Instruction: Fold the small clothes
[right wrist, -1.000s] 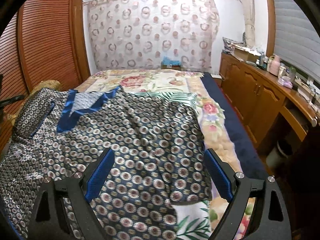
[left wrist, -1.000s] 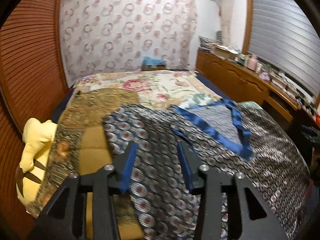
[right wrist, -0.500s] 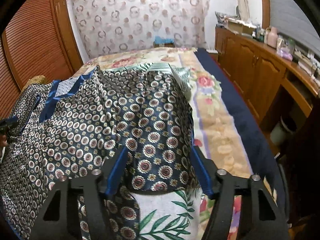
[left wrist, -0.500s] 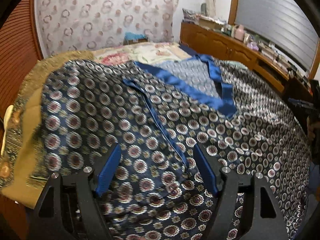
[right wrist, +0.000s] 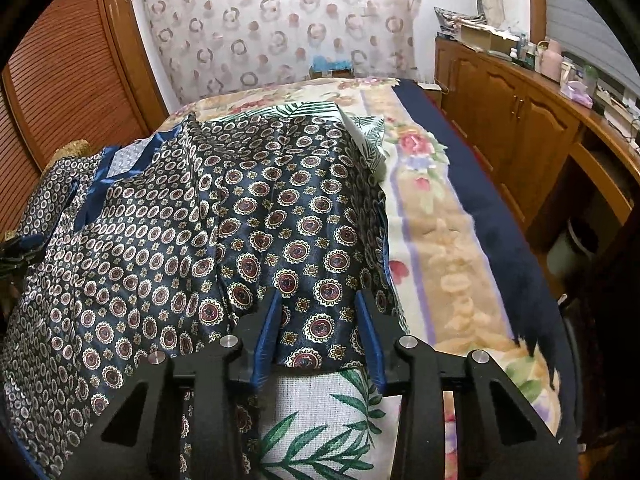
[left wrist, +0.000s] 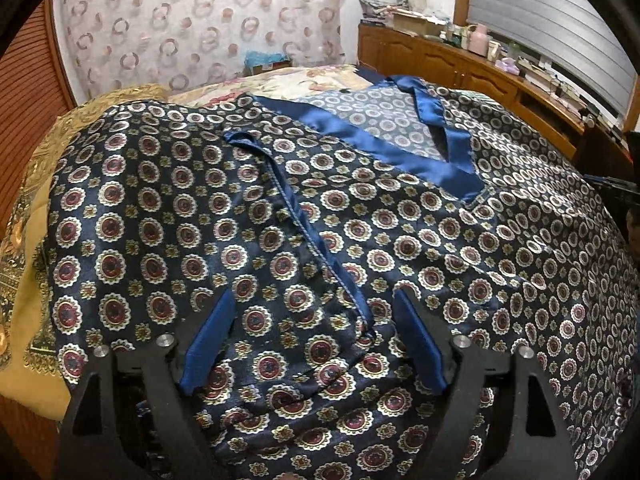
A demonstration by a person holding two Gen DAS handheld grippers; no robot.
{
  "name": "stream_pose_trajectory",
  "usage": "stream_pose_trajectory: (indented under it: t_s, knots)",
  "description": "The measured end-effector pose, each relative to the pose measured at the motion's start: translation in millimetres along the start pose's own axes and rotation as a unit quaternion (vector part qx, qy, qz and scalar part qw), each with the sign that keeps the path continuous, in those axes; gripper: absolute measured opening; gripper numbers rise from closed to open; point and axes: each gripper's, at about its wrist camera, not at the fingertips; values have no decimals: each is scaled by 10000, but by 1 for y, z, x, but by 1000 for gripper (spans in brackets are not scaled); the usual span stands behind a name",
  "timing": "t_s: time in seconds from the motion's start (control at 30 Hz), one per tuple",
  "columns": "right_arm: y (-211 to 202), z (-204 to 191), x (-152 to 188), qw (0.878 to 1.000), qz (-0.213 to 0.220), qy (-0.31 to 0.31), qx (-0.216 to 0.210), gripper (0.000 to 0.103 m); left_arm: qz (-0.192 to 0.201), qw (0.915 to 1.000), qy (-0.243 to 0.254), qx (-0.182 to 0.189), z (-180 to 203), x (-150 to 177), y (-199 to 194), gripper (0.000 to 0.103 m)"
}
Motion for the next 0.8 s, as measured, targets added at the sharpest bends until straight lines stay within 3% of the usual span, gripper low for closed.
stream_pose_trajectory:
  t_s: [0.17,0.4,0.5,0.63,0.8]
  knots:
    - [0,-2,1,10000,10,-57,57,36,-64,9998,171,105,6,-2,4,101]
    - [-1,-12,4,9986,-11,-377,367,26,-72,9997,233,97,8,-2,4,103]
    - [0,-21,4,9962,-66,-612,616,7,-69,9997,232,89,9,-3,5,103]
    - [1,-31,3,9954,-53,-779,553,3,-69,9997,232,90,8,-2,4,103]
    - [-18,-58,-13,9945,560,-882,10,3,-67,9997,227,76,11,-2,4,103]
Point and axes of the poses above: each gripper's, at about its wrist camera, not at the fingertips, and y roughly the way its jaws point, z to its right, x to its underside, and after that the axes turned 13 degrees about -x, right-handed
